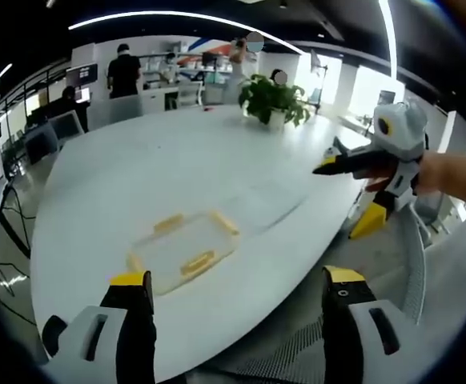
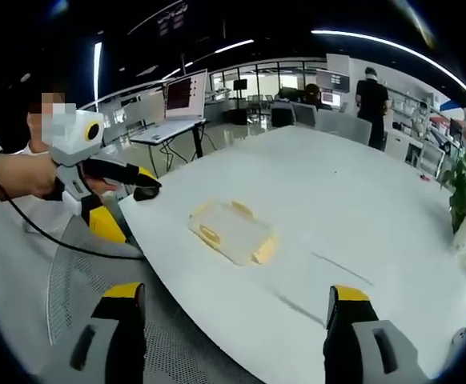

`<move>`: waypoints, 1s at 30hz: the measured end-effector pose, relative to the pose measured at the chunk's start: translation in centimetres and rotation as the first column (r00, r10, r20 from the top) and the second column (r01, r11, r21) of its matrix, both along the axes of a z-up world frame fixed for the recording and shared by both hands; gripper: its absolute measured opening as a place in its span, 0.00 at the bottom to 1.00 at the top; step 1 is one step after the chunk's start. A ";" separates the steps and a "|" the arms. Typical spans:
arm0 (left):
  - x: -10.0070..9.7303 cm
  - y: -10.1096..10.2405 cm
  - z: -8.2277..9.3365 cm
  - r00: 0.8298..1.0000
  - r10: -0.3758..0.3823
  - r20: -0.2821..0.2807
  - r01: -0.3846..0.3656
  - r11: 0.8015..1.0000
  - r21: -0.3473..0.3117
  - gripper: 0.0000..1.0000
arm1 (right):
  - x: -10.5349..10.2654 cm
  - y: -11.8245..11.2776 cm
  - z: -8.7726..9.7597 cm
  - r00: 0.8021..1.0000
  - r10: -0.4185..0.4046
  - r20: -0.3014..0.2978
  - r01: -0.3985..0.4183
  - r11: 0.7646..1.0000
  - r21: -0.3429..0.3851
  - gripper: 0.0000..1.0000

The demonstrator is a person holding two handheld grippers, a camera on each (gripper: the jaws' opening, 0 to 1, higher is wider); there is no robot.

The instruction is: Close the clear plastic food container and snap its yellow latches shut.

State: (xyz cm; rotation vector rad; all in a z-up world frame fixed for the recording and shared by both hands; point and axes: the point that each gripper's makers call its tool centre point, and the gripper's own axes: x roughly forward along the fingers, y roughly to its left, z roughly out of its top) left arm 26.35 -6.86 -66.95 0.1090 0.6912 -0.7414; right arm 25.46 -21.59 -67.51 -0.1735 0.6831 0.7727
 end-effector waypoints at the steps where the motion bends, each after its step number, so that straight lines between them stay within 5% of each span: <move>1: 0.1 0.0 0.0 1.000 0.000 -0.001 0.000 1.000 0.000 0.87 | 0.1 0.1 0.1 1.000 0.001 0.007 -0.001 1.000 -0.003 0.92; 30: 2.5 1.7 -1.0 0.999 -0.047 0.007 0.046 0.996 0.072 0.85 | 2.8 2.1 -0.3 0.997 0.071 -0.003 -0.071 0.997 -0.031 0.92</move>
